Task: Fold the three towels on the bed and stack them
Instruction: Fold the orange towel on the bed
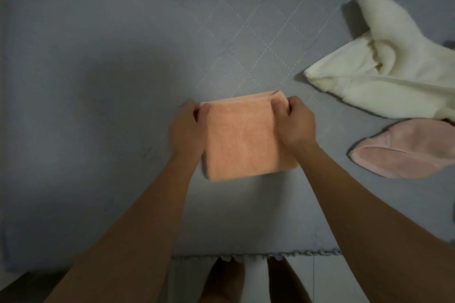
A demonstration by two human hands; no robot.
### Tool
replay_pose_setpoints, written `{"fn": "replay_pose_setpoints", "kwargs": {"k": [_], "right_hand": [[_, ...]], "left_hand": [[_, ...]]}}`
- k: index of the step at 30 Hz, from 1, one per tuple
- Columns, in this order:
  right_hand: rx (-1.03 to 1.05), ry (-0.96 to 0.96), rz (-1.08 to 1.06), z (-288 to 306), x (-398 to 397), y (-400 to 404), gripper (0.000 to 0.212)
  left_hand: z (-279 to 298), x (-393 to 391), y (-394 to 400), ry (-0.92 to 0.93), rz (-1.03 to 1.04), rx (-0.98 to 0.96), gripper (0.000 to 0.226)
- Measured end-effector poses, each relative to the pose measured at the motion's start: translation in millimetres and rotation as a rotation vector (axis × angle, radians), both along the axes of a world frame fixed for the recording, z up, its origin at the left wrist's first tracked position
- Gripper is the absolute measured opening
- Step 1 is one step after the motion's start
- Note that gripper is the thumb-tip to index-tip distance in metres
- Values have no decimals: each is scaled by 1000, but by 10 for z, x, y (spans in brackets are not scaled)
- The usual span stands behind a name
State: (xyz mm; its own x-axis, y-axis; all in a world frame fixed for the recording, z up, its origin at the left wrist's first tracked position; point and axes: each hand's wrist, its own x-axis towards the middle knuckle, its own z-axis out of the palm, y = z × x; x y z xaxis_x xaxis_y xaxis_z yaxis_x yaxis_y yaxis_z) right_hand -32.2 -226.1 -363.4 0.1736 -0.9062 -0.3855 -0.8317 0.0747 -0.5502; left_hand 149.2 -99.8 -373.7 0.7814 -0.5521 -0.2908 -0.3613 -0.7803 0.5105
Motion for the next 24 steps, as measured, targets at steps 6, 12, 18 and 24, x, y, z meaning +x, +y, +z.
{"fn": "replay_pose_setpoints", "kwargs": {"k": [6,12,18,24], "right_hand": [[-182,85,133,159,-16,188,55],[-361,258,827,-134,-127,589,67],[-170,290,635,-287,-97,307,74],[17,237,333,-3,-276,404,65]], "left_hand": [[241,-285,-16,-180,-106,-243,35],[-53,-646,159,-241,-813,46,62],[-278,-510,164,-246,-676,147,63],[-74,-419,248,-9,-281,-6,59]]}}
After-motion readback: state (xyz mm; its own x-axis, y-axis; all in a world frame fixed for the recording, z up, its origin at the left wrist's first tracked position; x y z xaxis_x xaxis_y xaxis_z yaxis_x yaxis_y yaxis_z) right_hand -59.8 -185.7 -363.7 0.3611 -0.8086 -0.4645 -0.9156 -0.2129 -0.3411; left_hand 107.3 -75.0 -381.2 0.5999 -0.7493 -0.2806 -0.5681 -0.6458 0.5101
